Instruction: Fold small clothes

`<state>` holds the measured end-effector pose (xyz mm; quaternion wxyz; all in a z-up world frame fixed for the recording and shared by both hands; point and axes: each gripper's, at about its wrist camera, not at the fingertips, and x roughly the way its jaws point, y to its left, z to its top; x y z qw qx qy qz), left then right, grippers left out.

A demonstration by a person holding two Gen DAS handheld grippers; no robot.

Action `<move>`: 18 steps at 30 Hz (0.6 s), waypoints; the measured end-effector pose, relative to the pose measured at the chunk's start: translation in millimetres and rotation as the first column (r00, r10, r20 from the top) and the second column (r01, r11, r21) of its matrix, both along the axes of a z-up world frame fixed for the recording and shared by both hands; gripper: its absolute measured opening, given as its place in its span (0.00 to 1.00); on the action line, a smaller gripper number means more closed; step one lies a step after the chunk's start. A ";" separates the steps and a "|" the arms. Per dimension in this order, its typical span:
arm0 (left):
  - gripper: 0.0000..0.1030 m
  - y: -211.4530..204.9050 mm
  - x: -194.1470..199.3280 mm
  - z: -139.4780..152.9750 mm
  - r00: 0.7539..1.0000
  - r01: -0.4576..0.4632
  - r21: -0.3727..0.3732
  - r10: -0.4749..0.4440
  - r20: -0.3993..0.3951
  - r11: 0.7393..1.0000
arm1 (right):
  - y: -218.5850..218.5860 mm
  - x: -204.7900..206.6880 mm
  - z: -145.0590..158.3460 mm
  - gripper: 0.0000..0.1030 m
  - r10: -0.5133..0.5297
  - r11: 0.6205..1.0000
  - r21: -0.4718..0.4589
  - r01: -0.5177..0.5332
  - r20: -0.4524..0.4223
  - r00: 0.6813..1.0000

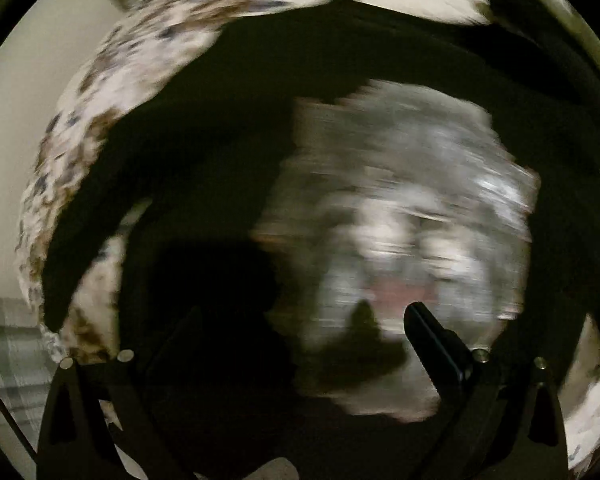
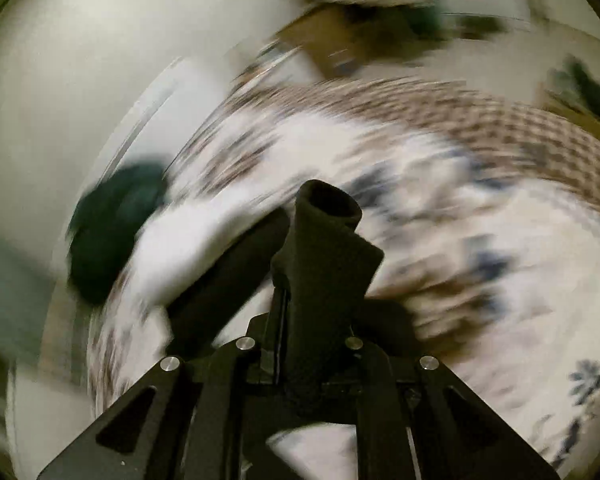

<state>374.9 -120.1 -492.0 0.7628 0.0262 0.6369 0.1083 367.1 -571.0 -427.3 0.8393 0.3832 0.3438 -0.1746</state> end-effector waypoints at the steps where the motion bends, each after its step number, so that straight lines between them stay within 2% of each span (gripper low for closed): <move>1: 1.00 19.0 -1.7 2.7 1.000 -0.022 0.007 0.022 0.006 1.000 | 32.5 22.7 -3.2 0.12 0.066 0.998 0.003 -0.066 -0.004 0.998; 3: 1.00 68.8 -4.1 8.0 0.997 -0.081 0.025 0.080 0.018 0.996 | 105.2 70.7 -13.0 0.12 0.211 0.977 0.012 -0.211 -0.031 0.977; 6: 1.00 139.9 -11.0 11.4 0.986 -0.168 0.056 0.166 0.036 0.984 | 209.3 113.2 -39.5 0.12 0.376 0.927 0.019 -0.375 -0.074 0.924; 8: 1.00 167.0 -23.4 11.4 0.978 -0.210 0.076 0.207 0.038 0.975 | 292.7 143.4 -63.8 0.12 0.482 0.875 0.018 -0.484 -0.122 0.868; 11: 1.00 217.1 -36.1 6.3 0.959 -0.284 0.095 0.283 0.025 0.954 | 389.6 169.1 -102.5 0.11 0.584 0.803 0.007 -0.596 -0.205 0.785; 15: 1.00 266.7 -51.9 2.4 0.930 -0.368 0.085 0.368 0.024 0.926 | 448.8 170.5 -145.9 0.11 0.616 0.761 -0.022 -0.649 -0.293 0.732; 18: 1.00 283.2 -60.6 -1.7 0.918 -0.395 0.078 0.395 0.021 0.915 | 469.1 168.6 -170.9 0.12 0.607 0.747 -0.060 -0.662 -0.345 0.716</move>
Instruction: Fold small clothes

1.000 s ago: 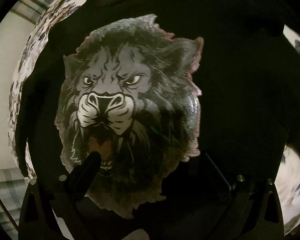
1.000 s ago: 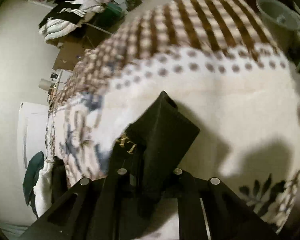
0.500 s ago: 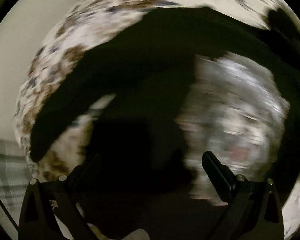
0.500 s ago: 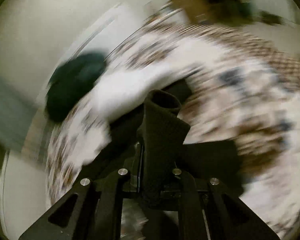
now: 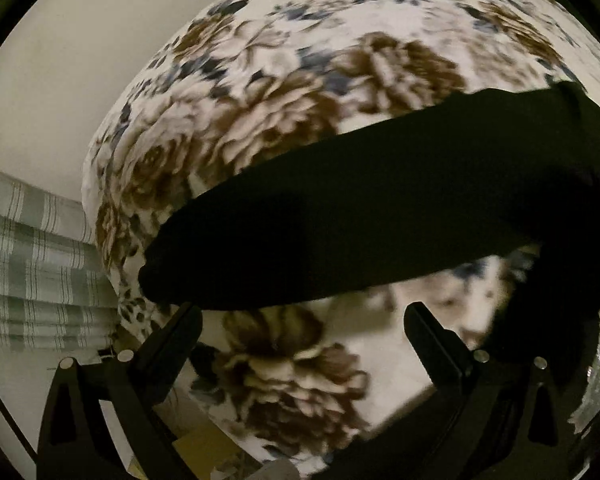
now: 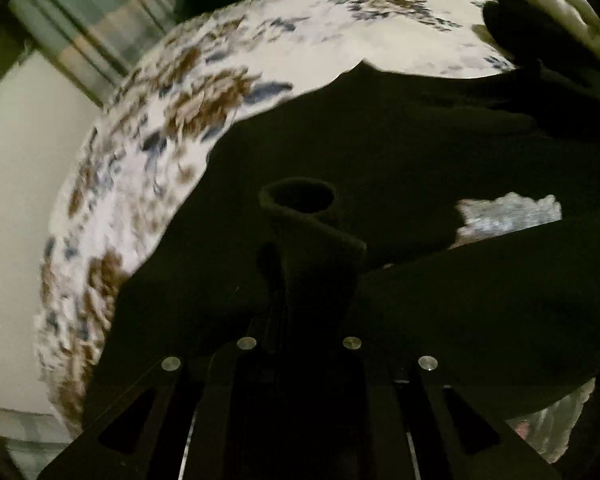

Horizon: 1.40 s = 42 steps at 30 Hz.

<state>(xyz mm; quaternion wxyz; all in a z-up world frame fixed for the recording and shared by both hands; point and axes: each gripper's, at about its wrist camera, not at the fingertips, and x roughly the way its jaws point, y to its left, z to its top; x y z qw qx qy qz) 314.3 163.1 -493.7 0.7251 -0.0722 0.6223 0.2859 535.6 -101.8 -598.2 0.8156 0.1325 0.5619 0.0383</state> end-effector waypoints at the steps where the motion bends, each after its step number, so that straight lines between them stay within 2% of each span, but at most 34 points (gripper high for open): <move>1: 1.00 4.9 -3.6 -1.1 1.000 -0.011 -0.004 0.011 -0.001 1.000 | 4.8 0.9 -6.9 0.13 0.010 1.000 0.003 -0.010 -0.021 1.000; 2: 1.00 11.8 -6.8 -4.9 0.999 -0.032 -0.017 0.032 -0.005 0.999 | 7.1 2.0 -10.6 0.20 0.019 0.999 0.029 -0.017 -0.048 0.999; 3: 1.00 17.7 -9.2 -5.8 0.999 -0.047 -0.027 0.047 -0.005 0.999 | 4.4 3.9 -12.0 0.22 0.022 0.998 0.063 -0.018 -0.074 0.997; 4: 1.00 23.1 -11.7 -6.5 0.998 -0.063 -0.036 0.063 -0.005 0.997 | -2.5 1.7 -10.4 0.28 0.022 0.992 0.125 -0.010 -0.095 0.995; 5: 1.00 27.5 -15.5 -6.8 0.997 -0.081 -0.047 0.081 -0.003 0.996 | -18.2 -4.4 -4.3 0.48 0.020 0.968 0.252 0.007 -0.104 0.994; 6: 1.00 33.7 -19.1 -7.6 0.995 -0.101 -0.065 0.102 0.004 0.993 | -34.5 -12.0 2.6 0.59 0.003 0.939 0.342 0.034 -0.106 0.994; 7: 1.00 38.2 -21.9 -8.5 0.993 -0.117 -0.078 0.118 0.009 0.990 | -43.2 -17.5 5.4 0.69 -0.015 0.923 0.380 0.052 -0.102 0.995; 8: 1.00 44.7 -26.0 -10.5 0.990 -0.141 -0.100 0.143 0.014 0.985 | -65.6 -29.7 15.8 0.71 -0.052 0.896 0.435 0.086 -0.090 0.995; 9: 1.00 48.6 -29.6 -12.2 0.986 -0.162 -0.121 0.165 0.021 0.979 | -86.5 -41.4 24.7 0.72 -0.086 0.891 0.438 0.116 -0.089 0.992; 10: 1.00 51.7 -31.6 -14.7 0.983 -0.175 -0.139 0.181 0.026 0.975 | -102.3 -50.5 29.9 0.76 -0.112 0.900 0.413 0.141 -0.093 0.989; 12: 1.00 63.1 -37.6 -22.9 0.970 -0.226 -0.203 0.239 0.038 0.953 | -124.2 -63.4 33.5 0.76 -0.144 0.919 0.355 0.172 -0.105 0.984; 14: 1.00 75.3 -45.0 -31.5 0.950 -0.283 -0.268 0.307 0.054 0.921 | -148.8 -77.6 28.5 0.76 -0.177 0.944 0.255 0.208 -0.140 0.974; 16: 1.00 89.1 -55.2 -40.5 0.919 -0.345 -0.323 0.386 0.074 0.881 | -161.3 -84.1 21.1 0.76 -0.195 0.944 0.234 0.234 -0.178 0.965; 19: 1.00 112.4 -76.7 -54.5 0.848 -0.441 -0.404 0.520 0.105 0.802 | -169.1 -92.2 13.1 0.76 -0.211 0.950 0.191 0.246 -0.189 0.959; 20: 1.00 120.3 -85.2 -59.4 0.817 -0.473 -0.425 0.565 0.118 0.772 | -167.9 -94.3 11.2 0.76 -0.205 0.956 0.173 0.237 -0.187 0.961; 22: 1.00 136.2 -102.7 -70.8 0.739 -0.533 -0.480 0.660 0.135 0.696 | -162.7 -95.2 8.0 0.76 -0.203 0.961 0.149 0.233 -0.191 0.960; 25: 1.00 155.6 -130.0 -89.2 0.584 -0.586 -0.612 0.801 0.135 0.530 | -149.6 -94.4 1.9 0.76 -0.181 0.965 0.151 0.214 -0.203 0.962; 27: 1.00 161.4 -151.5 -99.5 0.465 -0.571 -0.713 0.876 0.127 0.407 | -137.0 -92.5 -1.8 0.76 -0.160 0.969 0.153 0.195 -0.213 0.964; 29: 1.00 161.0 -163.1 -105.2 0.407 -0.563 -0.742 0.904 0.134 0.364 | -121.5 -92.0 -2.2 0.76 -0.128 0.974 0.154 0.163 -0.214 0.968; 31: 1.00 167.3 -171.5 -111.0 0.335 -0.559 -0.766 0.931 0.144 0.319 | -106.3 -89.1 -3.4 0.76 -0.101 0.979 0.153 0.136 -0.216 0.971; 32: 1.00 170.9 -172.1 -110.5 0.305 -0.555 -0.773 0.940 0.154 0.307 | -99.6 -89.1 -4.5 0.76 -0.084 0.981 0.152 0.120 -0.219 0.972; 34: 0.98 167.4 -166.1 -106.2 0.261 -0.546 -0.784 0.949 0.177 0.296 | -87.3 -88.4 -7.4 0.76 -0.062 0.984 0.152 0.098 -0.224 0.973; 35: 0.90 173.8 -164.8 -105.1 0.227 -0.526 -0.795 0.951 0.211 0.302 | -82.9 -87.7 -8.9 0.76 -0.055 0.984 0.154 0.092 -0.226 0.973; 36: 0.84 175.2 -163.2 -103.1 0.214 -0.515 -0.800 0.950 0.226 0.307 | -79.1 -87.5 -10.2 0.76 -0.050 0.985 0.152 0.086 -0.227 0.973; 38: 0.66 185.0 -158.9 -104.9 0.214 -0.524 -0.792 0.949 0.234 0.313 | -72.2 -87.6 -11.9 0.76 -0.040 0.985 0.152 0.076 -0.228 0.973; 40: 0.55 194.3 -154.3 -107.4 0.220 -0.556 -0.764 0.944 0.245 0.328 | -67.0 -87.6 -13.2 0.76 -0.033 0.986 0.151 0.069 -0.227 0.973; 42: 0.27 197.3 -147.3 -103.5 0.243 -0.589 -0.728 0.936 0.254 0.351 | -64.4 -87.6 -14.6 0.76 -0.033 0.986 0.151 0.068 -0.227 0.973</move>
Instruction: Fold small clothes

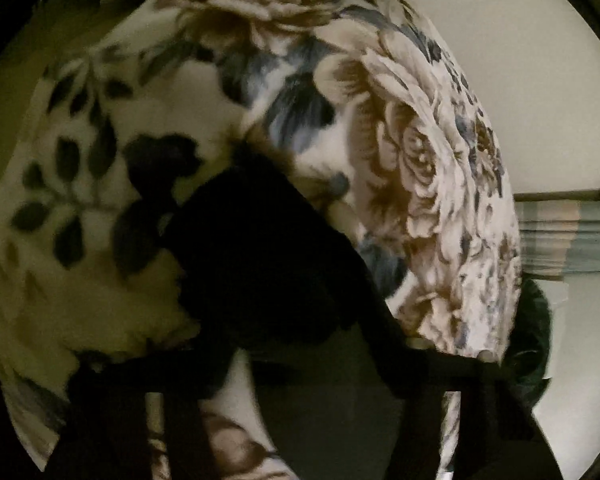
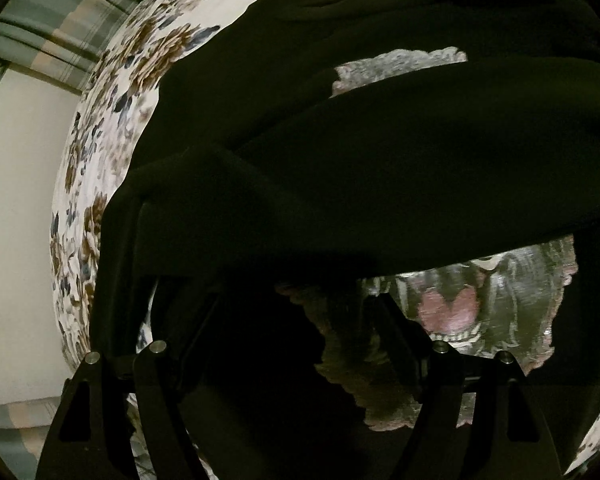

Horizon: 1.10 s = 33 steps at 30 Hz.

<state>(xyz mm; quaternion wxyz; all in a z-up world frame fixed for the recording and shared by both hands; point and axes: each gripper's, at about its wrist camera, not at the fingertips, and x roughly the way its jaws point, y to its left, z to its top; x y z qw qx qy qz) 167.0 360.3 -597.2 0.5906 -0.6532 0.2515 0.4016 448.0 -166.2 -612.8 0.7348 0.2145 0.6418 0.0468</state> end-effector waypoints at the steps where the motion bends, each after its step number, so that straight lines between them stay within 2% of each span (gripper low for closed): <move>1: 0.17 0.1 -0.7 3.4 1.000 0.010 0.014 -0.010 -0.007 1.000 | 1.0 -0.3 -0.4 0.76 -0.005 1.000 -0.001 0.005 0.001 1.000; 5: 0.14 -5.5 5.8 42.6 0.996 0.086 0.156 -0.080 -0.048 0.984 | -2.3 -0.4 2.6 0.76 -0.028 0.999 -0.025 0.029 0.019 0.999; 7: 0.14 -12.8 18.9 75.6 0.984 0.170 0.268 -0.149 -0.096 0.948 | -7.9 -1.1 7.2 0.76 -0.034 0.998 -0.054 0.036 0.030 0.999; 9: 0.14 -21.9 41.2 116.2 0.964 0.262 0.387 -0.227 -0.136 0.884 | -18.4 -4.0 15.9 0.76 -0.047 0.996 -0.072 0.051 0.051 0.998; 11: 0.14 -33.6 63.8 151.2 0.945 0.327 0.470 -0.295 -0.142 0.820 | -31.6 -6.6 22.7 0.76 -0.061 0.995 -0.077 0.066 0.064 0.996; 14: 0.14 -69.2 108.2 201.2 0.888 0.443 0.561 -0.430 -0.166 0.699 | -57.9 -15.8 29.5 0.76 -0.093 0.990 -0.098 0.100 0.072 0.993; 16: 0.14 -110.5 140.2 230.0 0.828 0.518 0.607 -0.530 -0.181 0.603 | -80.2 -24.3 30.1 0.76 -0.129 0.987 -0.088 0.136 0.074 0.989; 17: 0.14 -131.6 154.6 239.6 0.794 0.550 0.623 -0.578 -0.185 0.556 | -98.2 -30.7 30.1 0.76 -0.160 0.982 -0.086 0.166 0.068 0.985; 18: 0.14 -167.5 171.9 251.1 0.741 0.591 0.642 -0.644 -0.192 0.489 | -107.6 -34.4 28.9 0.76 -0.175 0.980 -0.087 0.180 0.065 0.982; 19: 0.14 -187.5 181.0 255.7 0.710 0.614 0.646 -0.675 -0.200 0.453 | -122.5 -40.1 28.4 0.76 -0.202 0.975 -0.081 0.207 0.063 0.977; 20: 0.14 -218.3 195.3 260.0 0.654 0.650 0.647 -0.727 -0.208 0.399 | -144.3 -47.1 28.6 0.76 -0.238 0.967 -0.075 0.242 0.061 0.969; 21: 0.14 -256.0 208.1 261.1 0.585 0.690 0.640 -0.782 -0.217 0.339 | -154.7 -50.6 28.0 0.76 -0.253 0.963 -0.077 0.257 0.058 0.966; 22: 0.14 -285.3 216.3 260.2 0.534 0.717 0.632 -0.815 -0.225 0.296 | -170.9 -56.1 27.7 0.76 -0.276 0.957 -0.081 0.279 0.055 0.960; 23: 0.14 -319.4 225.5 256.6 0.469 0.747 0.619 -0.852 -0.233 0.242 | -190.6 -62.8 28.2 0.76 -0.305 0.948 -0.079 0.309 0.057 0.951; 24: 0.14 -359.2 233.9 250.8 0.394 0.777 0.604 -0.886 -0.245 0.179 | -210.4 -69.7 28.3 0.76 -0.334 0.938 -0.081 0.337 0.056 0.941; 26: 0.14 -422.7 243.7 239.5 0.281 0.812 0.578 -0.921 -0.270 0.078 | -240.2 -79.6 27.3 0.76 -0.374 0.922 -0.086 0.377 0.054 0.926; 27: 0.14 -465.8 247.3 227.6 0.198 0.831 0.556 -0.936 -0.290 0.003 | -259.0 -86.2 26.6 0.76 -0.400 0.911 -0.087 0.404 0.055 0.915; 29: 0.14 -514.4 249.7 213.2 0.118 0.845 0.530 -0.939 -0.324 -0.077 | -287.7 -96.6 24.6 0.76 -0.439 0.892 -0.091 0.442 0.055 0.897; 30: 0.15 -541.7 251.1 200.2 0.068 0.856 0.502 -0.935 -0.349 -0.125 | -301.0 -101.2 22.8 0.76 -0.454 0.885 -0.089 0.457 0.055 0.889; 32: 0.18 -577.5 255.2 180.5 0.007 0.871 0.456 -0.923 -0.384 -0.183 | -322.1 -108.5 18.7 0.76 -0.477 0.873 -0.091 0.479 0.048 0.878; 33: 0.18 -594.3 256.4 167.0 -0.034 0.882 0.419 -0.915 -0.401 -0.217 | -330.6 -111.3 16.9 0.76 -0.483 0.870 -0.087 0.485 0.044 0.874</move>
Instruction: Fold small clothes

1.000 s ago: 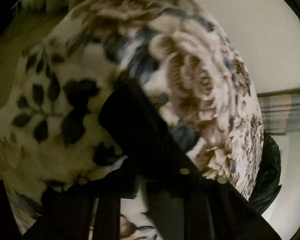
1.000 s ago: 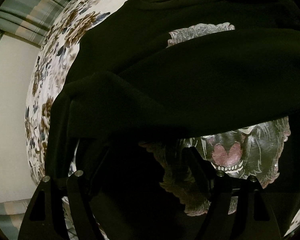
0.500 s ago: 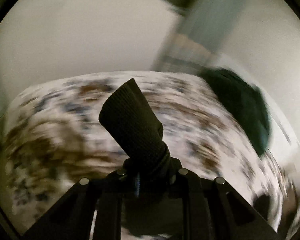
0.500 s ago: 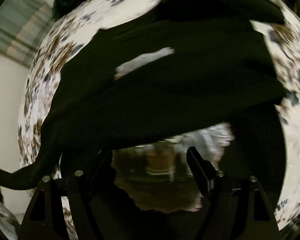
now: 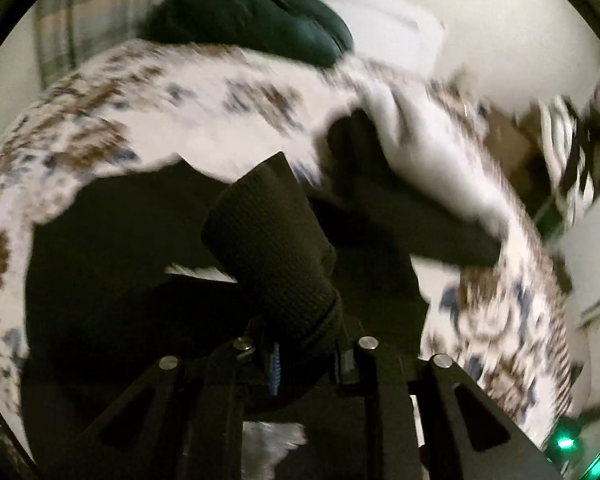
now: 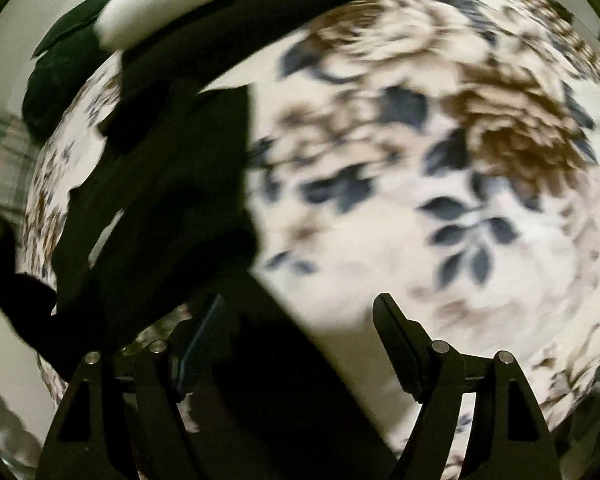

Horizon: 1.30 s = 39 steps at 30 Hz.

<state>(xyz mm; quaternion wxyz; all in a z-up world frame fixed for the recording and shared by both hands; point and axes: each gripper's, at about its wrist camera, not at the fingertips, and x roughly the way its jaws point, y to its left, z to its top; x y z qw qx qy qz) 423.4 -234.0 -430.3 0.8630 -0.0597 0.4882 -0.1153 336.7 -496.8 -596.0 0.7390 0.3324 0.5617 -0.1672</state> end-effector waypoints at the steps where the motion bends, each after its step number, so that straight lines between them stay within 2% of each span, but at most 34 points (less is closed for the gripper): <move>1: 0.19 -8.7 -0.9 -7.8 0.999 0.024 0.006 -0.024 -0.034 1.000 | -11.8 -3.8 -3.1 0.76 -0.005 1.000 0.013 0.005 -0.005 1.000; 3: 0.33 -23.7 -3.8 -21.6 0.994 0.069 0.055 -0.064 -0.093 0.996 | -18.4 -8.7 -4.8 0.76 -0.003 1.000 0.023 0.004 -0.010 1.000; 5: 0.82 -28.1 -16.6 -20.3 0.991 0.097 0.060 -0.091 -0.098 0.993 | -30.1 -12.3 -4.0 0.76 0.013 0.999 0.040 -0.012 -0.008 1.000; 6: 0.88 -24.2 -20.3 -15.7 0.991 0.102 0.054 -0.096 -0.094 0.993 | -33.6 -15.4 -3.1 0.76 0.015 0.999 0.050 -0.014 -0.009 1.000; 8: 0.89 -12.1 -27.6 -7.1 0.991 0.111 0.045 -0.107 -0.080 0.993 | -42.1 -19.2 0.4 0.76 0.012 0.997 0.080 -0.011 0.000 1.000; 11: 0.89 31.8 -42.4 5.1 0.997 0.068 0.088 -0.064 -0.041 0.994 | -51.7 -20.1 11.3 0.79 0.011 0.991 0.133 -0.014 0.024 1.000; 14: 0.89 94.9 -47.6 14.4 0.998 -0.062 0.202 0.064 -0.006 0.977 | -48.1 -8.4 26.9 0.79 0.026 0.981 0.190 -0.039 0.071 0.997; 15: 0.89 122.9 -47.4 12.3 0.990 -0.139 0.280 0.142 0.009 0.950 | -44.6 0.2 30.3 0.79 0.030 0.977 0.206 -0.047 0.084 0.996; 17: 0.89 156.2 -44.3 -1.6 0.972 -0.220 0.341 0.234 -0.001 0.914 | -20.0 30.9 36.3 0.79 0.054 0.964 0.251 -0.082 0.119 0.991; 19: 0.89 197.1 -37.6 -25.2 0.937 -0.297 0.358 0.343 -0.071 0.885 | 3.5 56.8 39.3 0.79 0.103 0.963 0.238 -0.129 0.119 0.988; 21: 0.89 225.1 -33.5 -42.5 0.901 -0.359 0.356 0.419 -0.109 0.863 | 18.0 78.2 34.5 0.79 0.124 0.969 0.202 -0.142 0.101 0.987; 23: 0.89 240.3 -29.8 -51.6 0.880 -0.394 0.359 0.460 -0.118 0.846 | 25.4 98.4 20.5 0.79 0.124 0.977 0.171 -0.127 0.031 0.992; 24: 0.89 245.2 -28.6 -53.2 0.874 -0.405 0.357 0.471 -0.118 0.842 | 26.9 105.1 10.1 0.79 0.106 0.977 0.188 -0.104 0.001 0.994; 25: 0.89 248.3 -26.9 -54.3 0.870 -0.414 0.353 0.479 -0.116 0.839 | 26.8 107.3 5.0 0.76 0.095 0.976 0.196 -0.091 -0.014 0.995; 26: 0.89 249.6 -24.0 -55.0 0.866 -0.424 0.348 0.487 -0.113 0.836 | 28.2 111.3 -1.0 0.55 0.072 0.981 0.185 -0.064 -0.037 0.997; 28: 0.89 251.4 -21.1 -56.6 0.865 -0.427 0.339 0.488 -0.116 0.838 | 32.3 114.0 0.4 0.24 0.068 0.990 0.125 -0.062 -0.044 0.997; 29: 0.89 253.2 -18.6 -57.1 0.867 -0.424 0.333 0.484 -0.120 0.842 | 33.9 113.2 10.3 0.14 0.061 0.993 0.102 -0.061 -0.005 0.998; 30: 0.89 253.1 -17.0 -56.3 0.870 -0.419 0.328 0.478 -0.121 0.847 | 35.5 112.8 16.1 0.11 0.064 0.993 0.096 -0.065 0.012 0.998; 32: 0.89 252.6 -13.2 -56.3 0.878 -0.409 0.323 0.464 -0.116 0.854 | 39.1 109.7 49.1 0.09 0.075 0.994 0.066 -0.083 0.121 0.990; 34: 0.89 251.6 -7.9 -54.8 0.884 -0.403 0.317 0.455 -0.110 0.858 | 40.8 105.1 90.8 0.09 0.085 0.995 0.020 -0.093 0.249 0.965; 36: 0.89 250.3 -1.7 -53.9 0.884 -0.406 0.307 0.455 -0.106 0.861 | 34.9 98.9 113.3 0.09 0.080 0.997 -0.018 -0.078 0.330 0.941; 38: 0.89 248.2 3.5 -55.5 0.885 -0.404 0.304 0.453 -0.107 0.863 | 22.1 95.3 109.6 0.09 0.079 0.997 -0.024 -0.075 0.343 0.936; 39: 0.89 245.5 7.9 -59.6 0.888 -0.395 0.316 0.447 -0.110 0.862 | 14.9 97.1 96.9 0.09 0.075 0.997 -0.011 -0.075 0.308 0.949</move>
